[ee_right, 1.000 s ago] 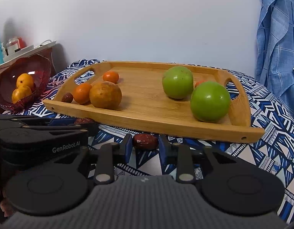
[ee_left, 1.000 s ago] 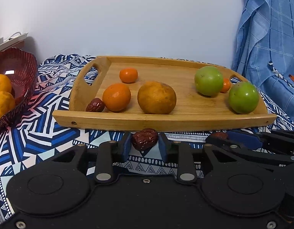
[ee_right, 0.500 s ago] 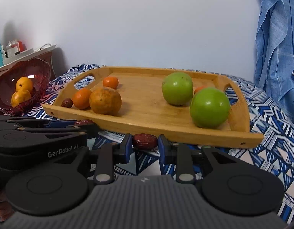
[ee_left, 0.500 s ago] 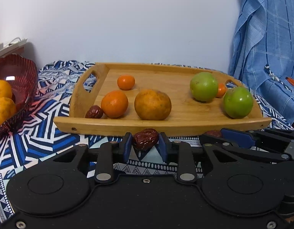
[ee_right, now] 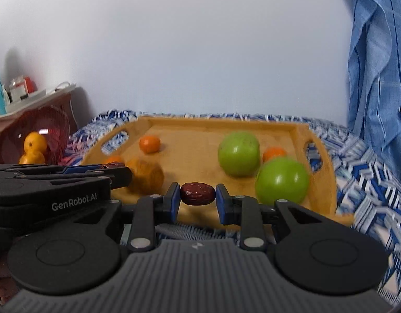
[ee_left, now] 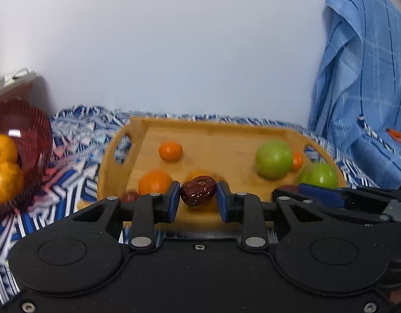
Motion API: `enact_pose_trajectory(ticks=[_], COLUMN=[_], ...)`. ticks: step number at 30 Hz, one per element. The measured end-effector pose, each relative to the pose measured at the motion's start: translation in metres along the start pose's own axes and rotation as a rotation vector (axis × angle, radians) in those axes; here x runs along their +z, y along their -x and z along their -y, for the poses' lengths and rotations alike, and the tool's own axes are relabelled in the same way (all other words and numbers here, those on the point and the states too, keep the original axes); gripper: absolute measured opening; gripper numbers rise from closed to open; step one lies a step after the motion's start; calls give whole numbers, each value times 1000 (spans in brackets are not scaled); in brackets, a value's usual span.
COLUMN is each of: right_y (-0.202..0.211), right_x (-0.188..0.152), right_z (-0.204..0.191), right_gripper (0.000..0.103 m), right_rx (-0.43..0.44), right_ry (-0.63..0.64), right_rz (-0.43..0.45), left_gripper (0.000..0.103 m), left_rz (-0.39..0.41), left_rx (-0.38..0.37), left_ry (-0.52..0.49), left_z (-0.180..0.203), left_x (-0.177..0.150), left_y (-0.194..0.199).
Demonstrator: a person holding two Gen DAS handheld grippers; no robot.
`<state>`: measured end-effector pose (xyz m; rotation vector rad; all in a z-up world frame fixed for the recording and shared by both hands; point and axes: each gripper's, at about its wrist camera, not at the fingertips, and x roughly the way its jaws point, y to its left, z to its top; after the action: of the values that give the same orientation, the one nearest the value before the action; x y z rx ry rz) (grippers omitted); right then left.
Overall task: Organize fruits
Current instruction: 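Carry the date with the left tool over the tray and open it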
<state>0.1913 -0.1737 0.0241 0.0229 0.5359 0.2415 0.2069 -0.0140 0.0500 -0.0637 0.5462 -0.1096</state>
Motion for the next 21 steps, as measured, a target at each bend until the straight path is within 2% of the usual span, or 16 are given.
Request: enact_pose_trajectory(ticks=[3, 6, 14, 21], right_y=[0, -7, -56, -97], right_x=[19, 37, 79, 100], right_z=[9, 20, 50, 69], right_gripper=[33, 33, 33, 33], right_rx=[-7, -10, -10, 6], right_ry=[7, -14, -73, -148], right_rz=[22, 17, -113, -202], left_gripper=[29, 29, 29, 29], left_rz=[23, 1, -79, -149], left_rx=[13, 19, 48, 46], left_ry=[-10, 14, 25, 29], left_z=[-1, -4, -3, 1], left_x=[15, 32, 66, 76], left_y=[-6, -20, -71, -108])
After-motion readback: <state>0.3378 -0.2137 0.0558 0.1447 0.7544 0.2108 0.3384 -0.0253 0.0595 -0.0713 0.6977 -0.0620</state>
